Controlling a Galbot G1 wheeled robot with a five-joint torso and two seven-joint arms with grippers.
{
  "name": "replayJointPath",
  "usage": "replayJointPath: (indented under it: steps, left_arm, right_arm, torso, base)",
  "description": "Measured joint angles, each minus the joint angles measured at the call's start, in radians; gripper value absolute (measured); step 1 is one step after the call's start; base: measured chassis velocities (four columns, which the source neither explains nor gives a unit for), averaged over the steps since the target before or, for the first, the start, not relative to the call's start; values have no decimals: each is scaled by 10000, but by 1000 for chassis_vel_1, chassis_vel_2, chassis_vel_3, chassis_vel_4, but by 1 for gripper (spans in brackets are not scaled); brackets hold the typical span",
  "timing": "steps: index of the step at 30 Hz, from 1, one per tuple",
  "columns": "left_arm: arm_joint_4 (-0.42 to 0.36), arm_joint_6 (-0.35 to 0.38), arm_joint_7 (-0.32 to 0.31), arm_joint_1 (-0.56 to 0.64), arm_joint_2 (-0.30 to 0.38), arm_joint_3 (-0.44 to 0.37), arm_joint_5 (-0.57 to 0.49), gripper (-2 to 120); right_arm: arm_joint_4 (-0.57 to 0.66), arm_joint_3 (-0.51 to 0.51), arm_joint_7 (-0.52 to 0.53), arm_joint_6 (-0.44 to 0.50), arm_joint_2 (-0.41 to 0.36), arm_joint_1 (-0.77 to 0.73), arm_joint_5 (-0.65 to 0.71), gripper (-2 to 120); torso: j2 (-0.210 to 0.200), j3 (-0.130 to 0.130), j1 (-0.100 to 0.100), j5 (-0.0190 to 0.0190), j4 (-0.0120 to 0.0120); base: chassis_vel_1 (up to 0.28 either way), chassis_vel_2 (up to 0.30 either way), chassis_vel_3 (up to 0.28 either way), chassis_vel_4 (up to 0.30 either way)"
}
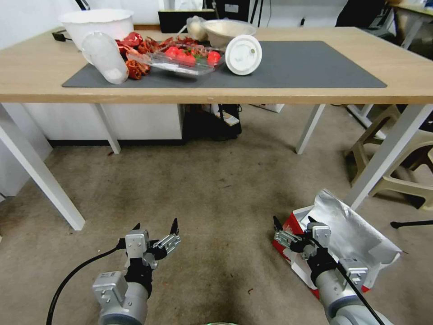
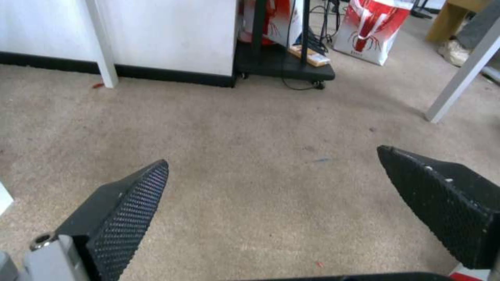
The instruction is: Pick up the food delivery bag from the floor and place it on the table.
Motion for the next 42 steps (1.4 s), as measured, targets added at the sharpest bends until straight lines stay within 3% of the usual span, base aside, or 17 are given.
replayJointPath:
  steps: [7,14,42]
  left_arm:
    - [-47,102,53,-63,89,-52,-52,100]
    - [-77,157,92,-61,97,-74,-90,100]
    - [-118,140,208,64,-48,-32,32,100]
  right_arm:
    - [-9,-9,-2,5,22,25,0,100]
    - [-10,-25,-9,6,29,22,-9,100]
    - [65,14,-25,37,-12,-6,17,100]
  torso:
    - [-263,-262,5,0,-1]
    - [-401,-261,-30,0,0]
    - [-323,-261,-25,0,0]
  base:
    - [0,0,0,0]
    - [0,0,0,0]
    - [0,0,0,0]
